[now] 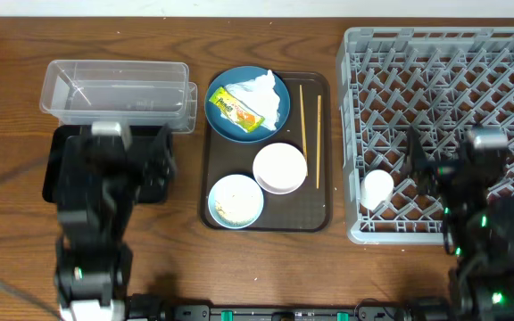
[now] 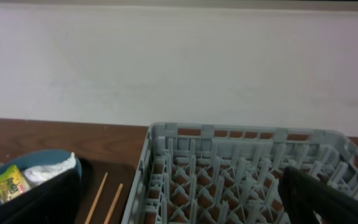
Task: Sort waste into correct bins and load items into the dishwasher rack
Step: 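Move the left gripper toward the tissue on the blue plate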
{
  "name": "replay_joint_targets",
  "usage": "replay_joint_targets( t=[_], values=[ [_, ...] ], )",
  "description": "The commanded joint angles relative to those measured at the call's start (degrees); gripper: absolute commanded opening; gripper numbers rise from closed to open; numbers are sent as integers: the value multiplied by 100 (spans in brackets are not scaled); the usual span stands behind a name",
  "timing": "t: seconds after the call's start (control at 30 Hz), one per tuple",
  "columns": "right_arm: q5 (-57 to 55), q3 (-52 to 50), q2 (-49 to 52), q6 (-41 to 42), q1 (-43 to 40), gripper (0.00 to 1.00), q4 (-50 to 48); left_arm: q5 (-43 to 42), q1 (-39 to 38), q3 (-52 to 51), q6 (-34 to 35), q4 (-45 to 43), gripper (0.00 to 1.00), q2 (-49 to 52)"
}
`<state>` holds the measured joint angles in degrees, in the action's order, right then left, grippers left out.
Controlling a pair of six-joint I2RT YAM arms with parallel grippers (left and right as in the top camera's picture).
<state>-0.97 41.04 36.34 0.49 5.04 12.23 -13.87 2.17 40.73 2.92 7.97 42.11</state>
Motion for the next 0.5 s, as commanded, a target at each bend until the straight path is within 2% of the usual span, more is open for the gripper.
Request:
replay_joint_targets(
  t=[0.0,0.27,0.47],
  values=[
    [337,874,754,-142,-85,99,505,-243,-212,1029,-61,435,90,1045],
    [511,2503,2297,-144,-85,99,2258,-238,-922,4074,-321,2575,90,4061],
    [544,2721,2798,-138,-85,99,2492,-48,-1386,6083,-636,4072,90,6111]
  ],
)
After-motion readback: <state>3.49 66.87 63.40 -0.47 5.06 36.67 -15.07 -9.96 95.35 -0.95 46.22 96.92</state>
